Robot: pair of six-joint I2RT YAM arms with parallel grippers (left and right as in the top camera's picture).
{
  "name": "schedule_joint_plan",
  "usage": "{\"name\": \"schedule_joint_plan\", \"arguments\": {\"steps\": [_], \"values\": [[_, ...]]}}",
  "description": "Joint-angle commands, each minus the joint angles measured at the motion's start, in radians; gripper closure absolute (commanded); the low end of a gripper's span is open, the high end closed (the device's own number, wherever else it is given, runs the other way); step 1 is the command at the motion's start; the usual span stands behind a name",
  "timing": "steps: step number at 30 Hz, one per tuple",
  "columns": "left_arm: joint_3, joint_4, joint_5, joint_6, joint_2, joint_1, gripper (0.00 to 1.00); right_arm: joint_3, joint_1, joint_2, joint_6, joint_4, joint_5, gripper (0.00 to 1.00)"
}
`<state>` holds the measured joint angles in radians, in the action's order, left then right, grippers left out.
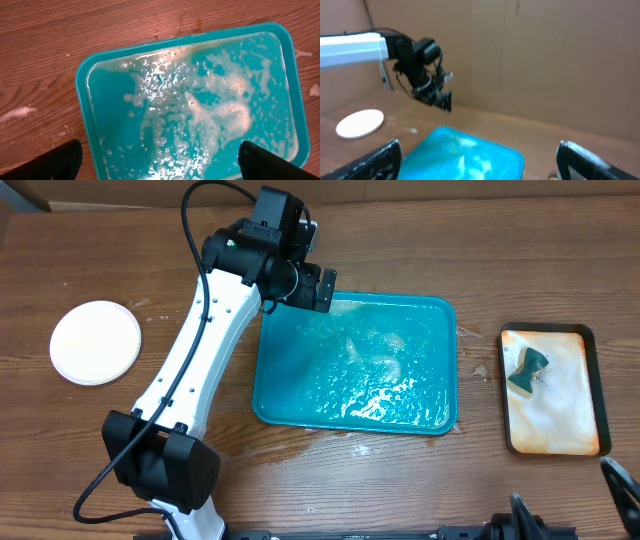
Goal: Clean dirty plates on tray and stack at the side
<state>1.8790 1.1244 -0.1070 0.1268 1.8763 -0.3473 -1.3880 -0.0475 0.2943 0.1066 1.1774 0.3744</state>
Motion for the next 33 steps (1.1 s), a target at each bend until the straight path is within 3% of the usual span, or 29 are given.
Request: {"name": "schedule_joint_plan", "arguments": {"steps": [1, 9, 20, 29, 33], "values": [[0.006, -0.003, 0.007, -0.015, 0.013, 0.000, 0.00, 0.172, 0.014, -0.103, 0.002, -0.095, -0.009, 0.00], [0.006, -0.003, 0.007, -0.016, 0.013, 0.000, 0.00, 0.537, 0.014, -0.291, 0.002, -0.388, 0.016, 0.00], [0.006, -0.003, 0.007, -0.015, 0.013, 0.000, 0.00, 0.763, 0.017, -0.290, 0.001, -0.562, 0.003, 0.00], [0.006, -0.003, 0.007, -0.015, 0.013, 0.000, 0.00, 0.990, 0.017, -0.290, -0.250, -0.683, -0.208, 0.00], [0.006, -0.003, 0.007, -0.015, 0.013, 0.000, 0.00, 1.071, 0.017, -0.291, -0.256, -0.713, -0.296, 0.00]]}}
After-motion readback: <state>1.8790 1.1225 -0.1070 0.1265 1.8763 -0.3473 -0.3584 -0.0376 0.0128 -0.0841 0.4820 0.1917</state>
